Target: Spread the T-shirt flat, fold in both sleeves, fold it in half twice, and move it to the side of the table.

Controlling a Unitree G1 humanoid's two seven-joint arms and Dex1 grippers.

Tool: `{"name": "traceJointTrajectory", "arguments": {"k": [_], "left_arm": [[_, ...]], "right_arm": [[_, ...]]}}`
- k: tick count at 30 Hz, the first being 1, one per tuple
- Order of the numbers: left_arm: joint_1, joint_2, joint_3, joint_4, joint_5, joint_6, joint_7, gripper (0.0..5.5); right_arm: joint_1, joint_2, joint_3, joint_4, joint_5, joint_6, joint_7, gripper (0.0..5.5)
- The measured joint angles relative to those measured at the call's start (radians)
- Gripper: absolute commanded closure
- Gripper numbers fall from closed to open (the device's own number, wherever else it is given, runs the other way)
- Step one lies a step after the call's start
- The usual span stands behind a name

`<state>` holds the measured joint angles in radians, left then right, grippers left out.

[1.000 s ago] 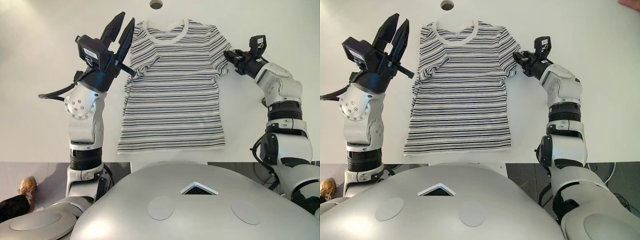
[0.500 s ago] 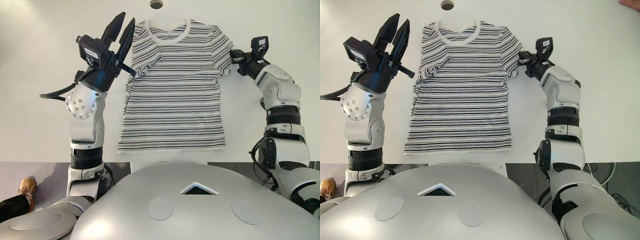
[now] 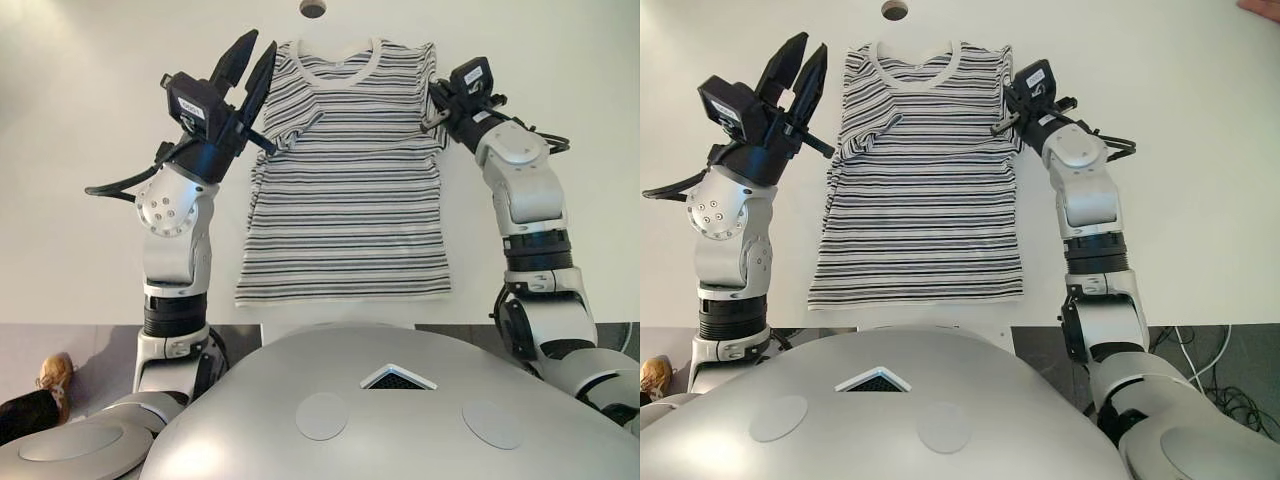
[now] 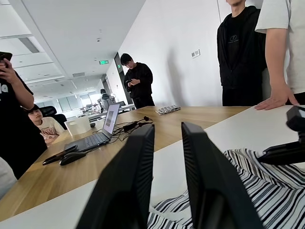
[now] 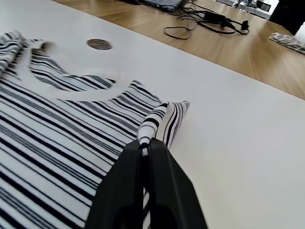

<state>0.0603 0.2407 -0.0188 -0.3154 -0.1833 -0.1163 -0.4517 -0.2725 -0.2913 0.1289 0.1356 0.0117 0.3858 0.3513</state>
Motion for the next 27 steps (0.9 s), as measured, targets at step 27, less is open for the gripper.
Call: {"name": "traceJointTrajectory", "arguments": {"k": [27], "left_arm": [[0.158,0.223,0.011,0.089,0.237,-0.378,-0.048,4.45]], "right_arm": [[0.387,-0.177,-0.079,-0.522,0.136,-0.074,0.320,4.66]]}}
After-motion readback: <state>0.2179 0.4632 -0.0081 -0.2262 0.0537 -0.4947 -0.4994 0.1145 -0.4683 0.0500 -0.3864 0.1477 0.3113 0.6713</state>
